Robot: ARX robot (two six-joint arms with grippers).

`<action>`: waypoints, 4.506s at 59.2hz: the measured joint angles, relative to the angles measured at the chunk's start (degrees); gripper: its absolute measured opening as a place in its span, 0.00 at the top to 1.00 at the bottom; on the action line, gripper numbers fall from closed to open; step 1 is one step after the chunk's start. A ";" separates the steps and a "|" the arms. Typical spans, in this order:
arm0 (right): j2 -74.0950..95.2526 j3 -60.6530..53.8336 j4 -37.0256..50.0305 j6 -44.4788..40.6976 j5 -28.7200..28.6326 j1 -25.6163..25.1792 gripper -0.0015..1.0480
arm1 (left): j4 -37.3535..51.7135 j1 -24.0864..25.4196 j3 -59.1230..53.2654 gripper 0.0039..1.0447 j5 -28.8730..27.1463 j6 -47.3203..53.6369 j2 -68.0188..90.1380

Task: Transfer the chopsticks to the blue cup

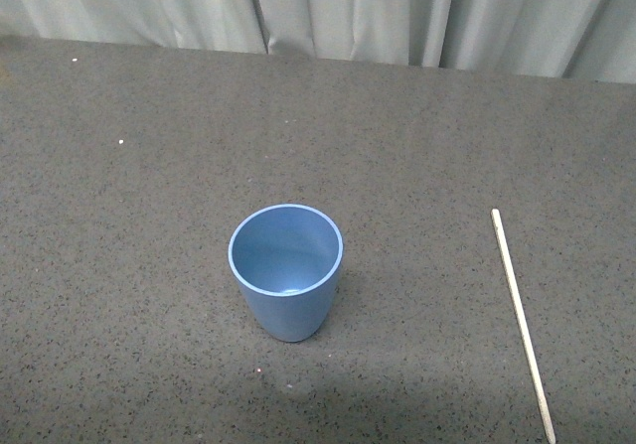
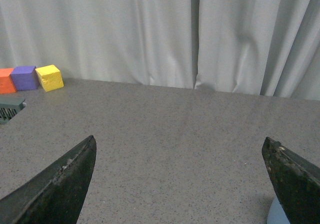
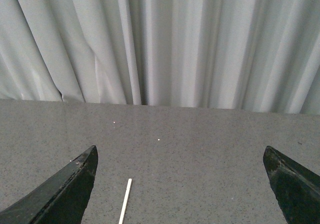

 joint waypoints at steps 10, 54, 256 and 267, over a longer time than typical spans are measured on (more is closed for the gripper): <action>0.00 0.00 0.00 0.00 -0.02 0.00 0.09 | 0.00 0.00 0.00 0.06 0.00 0.00 0.00; 4.68 2.91 -6.84 -3.48 7.43 2.54 0.09 | 0.00 0.00 0.00 0.06 0.00 0.00 0.00; 107.89 36.74 57.44 5.66 -26.10 31.23 0.99 | 0.00 0.00 0.00 0.06 0.00 0.00 0.00; 108.63 36.48 57.16 4.04 -25.05 30.86 0.84 | 0.00 0.00 0.00 0.06 0.00 0.00 0.00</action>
